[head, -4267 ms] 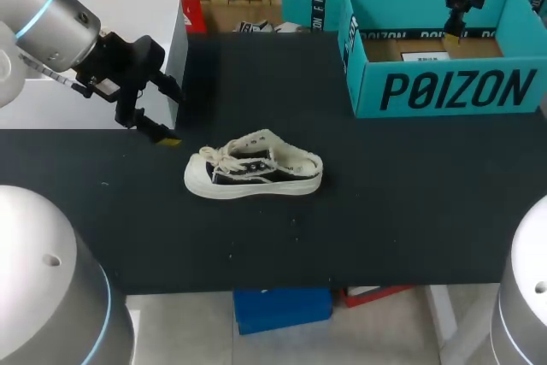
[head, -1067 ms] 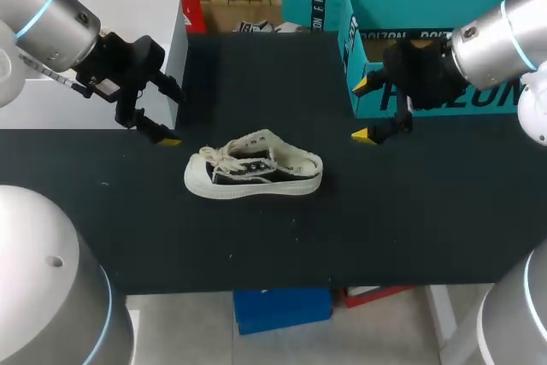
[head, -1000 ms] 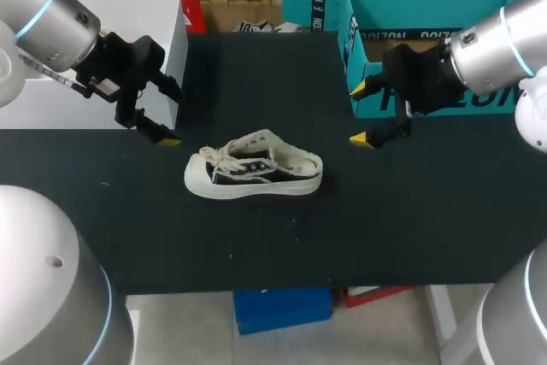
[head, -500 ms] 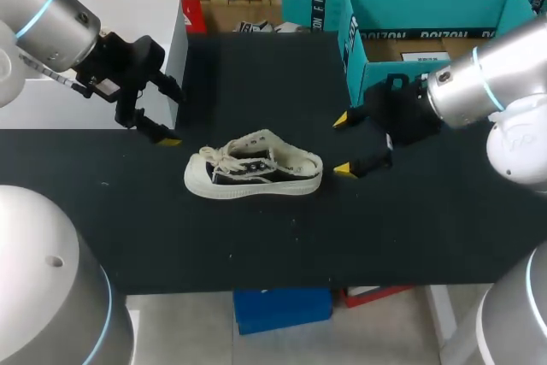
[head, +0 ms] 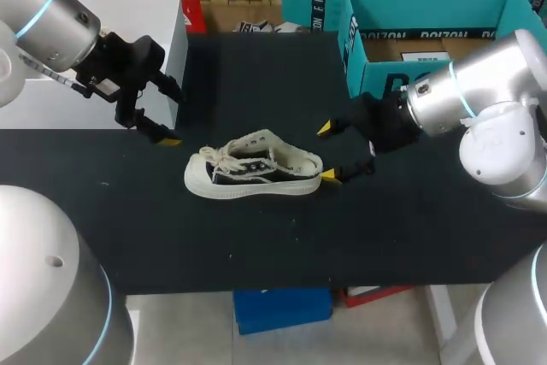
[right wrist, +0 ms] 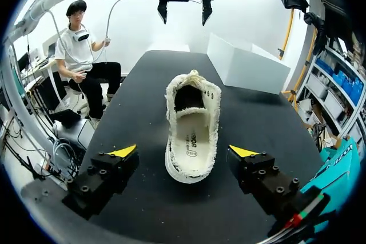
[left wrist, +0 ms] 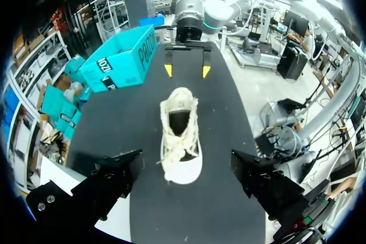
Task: Take the shoe out of the shoebox, open the shoe tongue, remove and reinsert the insole, then place the shoe into the shoebox
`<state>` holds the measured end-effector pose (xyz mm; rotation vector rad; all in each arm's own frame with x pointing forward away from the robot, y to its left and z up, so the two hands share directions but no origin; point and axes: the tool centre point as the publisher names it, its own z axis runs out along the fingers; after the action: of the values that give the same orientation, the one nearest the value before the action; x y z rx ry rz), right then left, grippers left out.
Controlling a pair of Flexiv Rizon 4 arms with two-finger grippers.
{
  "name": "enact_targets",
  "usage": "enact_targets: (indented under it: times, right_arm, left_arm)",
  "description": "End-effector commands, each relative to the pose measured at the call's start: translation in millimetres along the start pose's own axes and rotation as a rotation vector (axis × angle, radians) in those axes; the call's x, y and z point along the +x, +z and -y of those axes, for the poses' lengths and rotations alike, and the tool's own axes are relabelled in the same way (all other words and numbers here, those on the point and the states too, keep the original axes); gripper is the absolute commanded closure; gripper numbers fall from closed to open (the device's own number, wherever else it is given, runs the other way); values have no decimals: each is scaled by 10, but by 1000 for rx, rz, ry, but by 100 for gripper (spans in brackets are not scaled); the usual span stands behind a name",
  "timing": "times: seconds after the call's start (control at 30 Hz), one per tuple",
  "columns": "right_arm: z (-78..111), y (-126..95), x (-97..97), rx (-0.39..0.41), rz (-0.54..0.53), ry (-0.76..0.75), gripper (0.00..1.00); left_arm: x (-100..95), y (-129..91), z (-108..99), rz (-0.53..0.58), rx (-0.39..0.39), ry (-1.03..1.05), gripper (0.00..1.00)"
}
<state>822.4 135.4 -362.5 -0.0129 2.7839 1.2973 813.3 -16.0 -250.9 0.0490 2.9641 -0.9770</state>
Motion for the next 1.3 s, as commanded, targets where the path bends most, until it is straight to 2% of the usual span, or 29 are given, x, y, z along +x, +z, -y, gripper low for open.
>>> enact_targets:
  times: [0.03,0.4,0.73,1.3]
  right_arm:
    - [67,204,-98,-20,-12,0,0]
    - [171,326,-172,-36,-19,11,0]
    - [259,466,-142,-57,-10,38,0]
    - [299,704,-147,-97,-18,60,0]
  left_arm:
    - [2,12,-9,4,2,2,0]
    - [2,12,-9,4,2,2,0]
    - [2,12,-9,4,2,2,0]
    - [2,12,-9,4,2,2,0]
